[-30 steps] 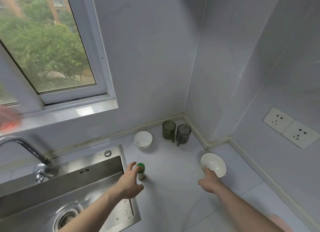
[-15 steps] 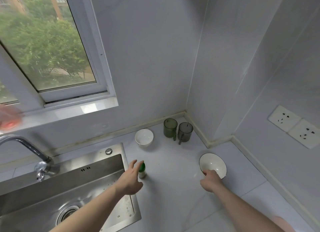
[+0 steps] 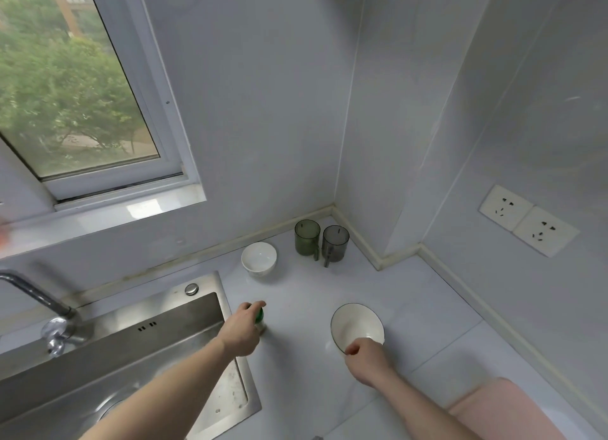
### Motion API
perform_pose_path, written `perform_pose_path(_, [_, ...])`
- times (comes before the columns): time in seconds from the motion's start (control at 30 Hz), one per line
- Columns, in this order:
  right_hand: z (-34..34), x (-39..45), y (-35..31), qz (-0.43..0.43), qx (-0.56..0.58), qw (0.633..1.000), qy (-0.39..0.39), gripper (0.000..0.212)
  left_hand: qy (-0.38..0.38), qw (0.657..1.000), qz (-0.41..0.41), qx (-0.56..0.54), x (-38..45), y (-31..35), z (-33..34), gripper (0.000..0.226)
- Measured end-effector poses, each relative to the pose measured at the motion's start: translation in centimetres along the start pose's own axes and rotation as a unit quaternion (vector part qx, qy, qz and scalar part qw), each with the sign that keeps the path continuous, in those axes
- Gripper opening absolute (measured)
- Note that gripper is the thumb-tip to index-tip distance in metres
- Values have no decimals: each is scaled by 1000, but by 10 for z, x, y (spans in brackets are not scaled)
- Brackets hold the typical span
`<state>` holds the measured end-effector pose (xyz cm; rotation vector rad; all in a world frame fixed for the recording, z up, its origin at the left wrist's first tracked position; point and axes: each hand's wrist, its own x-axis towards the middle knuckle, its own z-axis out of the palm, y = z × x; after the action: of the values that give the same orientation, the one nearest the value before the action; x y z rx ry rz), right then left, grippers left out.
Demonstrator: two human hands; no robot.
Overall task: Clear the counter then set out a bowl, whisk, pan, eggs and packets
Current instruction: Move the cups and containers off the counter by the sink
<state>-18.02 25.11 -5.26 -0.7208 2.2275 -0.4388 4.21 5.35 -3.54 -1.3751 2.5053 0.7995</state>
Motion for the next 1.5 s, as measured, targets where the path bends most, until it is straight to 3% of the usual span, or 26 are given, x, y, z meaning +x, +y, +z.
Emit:
perform_pose_path(0.1, [4, -9, 5, 2, 22, 1000, 14, 21, 1, 1000, -5, 13, -2, -3, 1, 52])
perform_pose_path(0.27, [1, -13, 21, 4, -16, 995, 96, 8, 5, 1000, -19, 18, -10, -11, 9, 47])
perform_pose_path(0.47, [1, -10, 27, 49, 70, 982, 170, 55, 26, 1000, 1, 12, -12, -9, 12, 43])
perform_pose_path(0.57, [3, -2, 26, 106, 131, 975, 148, 69, 36, 999, 1, 9, -12, -7, 16, 42])
perform_pose_path(0.7, [3, 10, 23, 175, 217, 958, 62, 47, 44, 999, -7, 2, -15, -7, 19, 43])
perform_pose_path(1.03, [19, -11, 25, 157, 297, 941, 27, 48, 71, 997, -14, -30, -21, -13, 22, 40])
perform_pose_path(1.5, [53, -40, 30, 211, 389, 896, -17, 35, 65, 994, -9, -85, -34, -12, 21, 44])
